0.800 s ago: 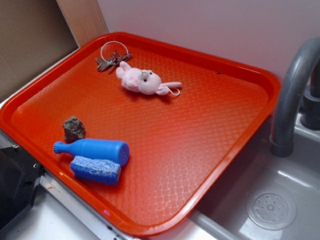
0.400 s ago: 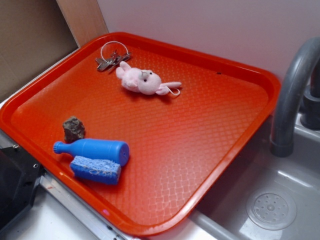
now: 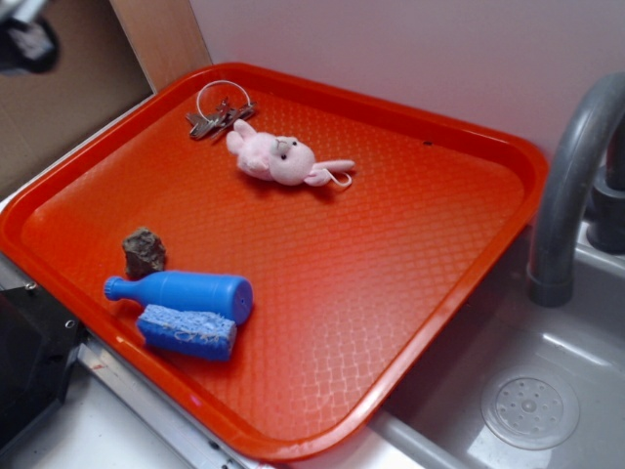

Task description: Grab the rock.

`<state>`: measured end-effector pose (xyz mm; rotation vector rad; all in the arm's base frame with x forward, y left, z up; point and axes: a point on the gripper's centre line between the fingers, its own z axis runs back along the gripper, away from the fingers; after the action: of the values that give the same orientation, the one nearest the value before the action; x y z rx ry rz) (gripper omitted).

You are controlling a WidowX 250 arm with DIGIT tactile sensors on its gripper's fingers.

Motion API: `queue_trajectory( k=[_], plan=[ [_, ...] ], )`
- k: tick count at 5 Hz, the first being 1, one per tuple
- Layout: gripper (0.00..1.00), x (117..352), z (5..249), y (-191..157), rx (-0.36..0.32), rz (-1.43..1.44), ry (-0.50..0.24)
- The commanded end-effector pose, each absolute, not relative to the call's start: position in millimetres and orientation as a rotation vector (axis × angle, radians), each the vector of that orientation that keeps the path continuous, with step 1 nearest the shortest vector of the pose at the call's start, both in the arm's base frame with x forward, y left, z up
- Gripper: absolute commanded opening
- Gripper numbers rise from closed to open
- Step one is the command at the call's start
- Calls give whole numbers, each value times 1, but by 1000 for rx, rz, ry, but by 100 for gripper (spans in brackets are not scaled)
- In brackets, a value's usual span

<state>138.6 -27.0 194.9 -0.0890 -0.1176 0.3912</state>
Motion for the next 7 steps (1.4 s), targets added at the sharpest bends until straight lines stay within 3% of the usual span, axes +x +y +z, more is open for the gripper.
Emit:
queue_trajectory(
  k=[1,4,7],
  plan=[
    [100,141,147,-27,-33,528,-186],
    [100,156,104,-7,89,536,-247],
    [100,175,59,8,141,473,-192]
  ],
)
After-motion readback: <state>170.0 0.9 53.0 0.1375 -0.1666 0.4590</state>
